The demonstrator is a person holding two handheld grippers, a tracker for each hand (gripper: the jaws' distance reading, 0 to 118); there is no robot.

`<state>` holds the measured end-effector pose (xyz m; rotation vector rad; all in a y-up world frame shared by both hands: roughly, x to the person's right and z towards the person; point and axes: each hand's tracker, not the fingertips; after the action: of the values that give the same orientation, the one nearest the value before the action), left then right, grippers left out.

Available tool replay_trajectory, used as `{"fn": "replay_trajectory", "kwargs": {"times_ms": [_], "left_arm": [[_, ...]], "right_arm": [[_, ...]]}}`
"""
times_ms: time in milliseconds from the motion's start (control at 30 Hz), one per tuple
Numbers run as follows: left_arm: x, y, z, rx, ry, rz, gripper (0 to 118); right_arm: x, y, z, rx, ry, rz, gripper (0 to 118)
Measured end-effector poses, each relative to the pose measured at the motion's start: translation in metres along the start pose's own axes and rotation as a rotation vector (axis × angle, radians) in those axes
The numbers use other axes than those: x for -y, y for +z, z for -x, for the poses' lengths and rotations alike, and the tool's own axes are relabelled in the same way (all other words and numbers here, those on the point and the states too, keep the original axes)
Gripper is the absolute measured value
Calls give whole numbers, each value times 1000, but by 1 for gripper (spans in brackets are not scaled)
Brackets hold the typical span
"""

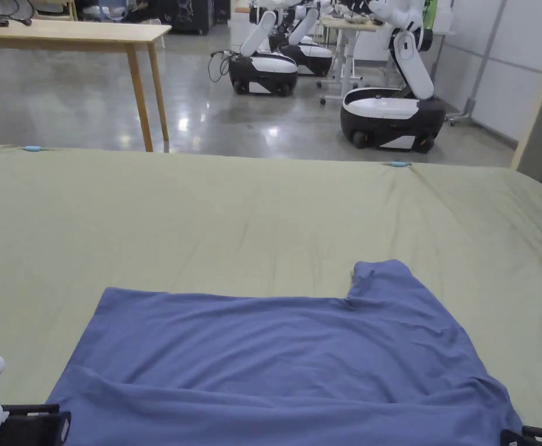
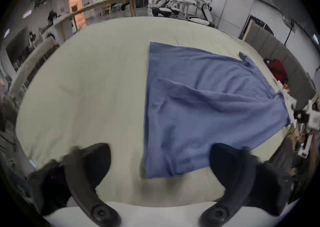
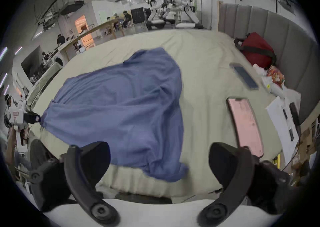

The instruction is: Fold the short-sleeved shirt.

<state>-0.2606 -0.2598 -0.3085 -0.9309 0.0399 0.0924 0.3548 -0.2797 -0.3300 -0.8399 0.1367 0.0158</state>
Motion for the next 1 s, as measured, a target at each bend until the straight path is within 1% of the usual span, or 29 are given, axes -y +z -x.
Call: {"fn": "replay_trajectory", "kwargs": {"times_ms": [33, 67, 100, 133, 167, 200, 233, 300, 333, 433, 467, 500, 567, 600, 633, 667, 733, 800, 833, 867, 900, 933, 967, 1000], "left_arm": [[-11, 0, 0, 10, 13, -31, 103], [-22, -2, 0, 14, 18, -58, 94], [-36, -6, 0, 5, 9, -72, 80], [-50, -13, -2, -9, -1, -88, 55], [-63, -21, -4, -19, -9, -101, 10], [-77, -31, -4, -17, -17, -112, 0], [-92, -43, -4, -8, -15, -98, 0], [-114, -65, -7, 6, -1, -96, 0], [-128, -79, -9, 1, -7, -85, 0], [-154, -118, -12, -40, -14, -60, 0], [-160, -130, -12, -57, -6, -42, 10], [-166, -145, -10, -64, 5, -25, 32], [-173, -162, -13, -67, 0, -19, 113], [-176, -175, -13, -86, -12, 35, 117], [-178, -186, -14, -103, -15, 56, 113], [-177, -193, -18, -116, -23, 47, 113], [-178, -207, -23, -177, -54, 92, 113], [-174, -206, -30, -132, -57, 96, 113], [-172, -202, -31, -83, -51, 101, 109], [-171, -196, -34, -49, -22, 86, 93], [-170, -190, -37, -82, -45, 62, 74], [-171, -189, -36, -70, -91, 48, 63], [-171, -189, -35, -60, -87, 47, 34], [-171, -189, -35, -76, -84, 51, 13]], "right_arm": [[-5, -6, -2, 22, 4, -31, 115], [-27, 8, 10, 31, -5, -52, 114], [-38, 4, 10, 46, -23, -77, 109], [-49, -2, 9, 49, -46, -107, 91], [-59, -13, 8, 57, -64, -117, 33], [-68, -19, 5, 48, -92, -145, 0], [-80, -31, 2, 40, -93, -117, 0], [-97, -52, 0, 41, -91, -113, 0], [-103, -58, 8, 50, -90, -99, 0], [-120, -86, 6, 48, -83, -72, 0], [-124, -97, -1, 45, -86, -65, 0], [-129, -106, -3, 38, -87, -51, 0], [-135, -119, -7, 40, -78, -30, 0], [-136, -126, -6, 40, -69, -17, 0], [-137, -132, -7, 45, -61, -11, 0], [-139, -137, -8, 49, -50, -2, 0], [-141, -147, -9, 46, -42, 17, 0], [-144, -153, -12, 42, -47, 29, 0], [-147, -157, -13, 40, -48, 35, 0], [-148, -159, -11, 39, -46, 35, 0], [-152, -162, -12, 39, -37, 34, 0], [-156, -166, -11, 33, -29, 44, 1], [-160, -170, -10, 30, -21, 55, 9], [-164, -178, -9, 24, -9, 71, 33]]}}
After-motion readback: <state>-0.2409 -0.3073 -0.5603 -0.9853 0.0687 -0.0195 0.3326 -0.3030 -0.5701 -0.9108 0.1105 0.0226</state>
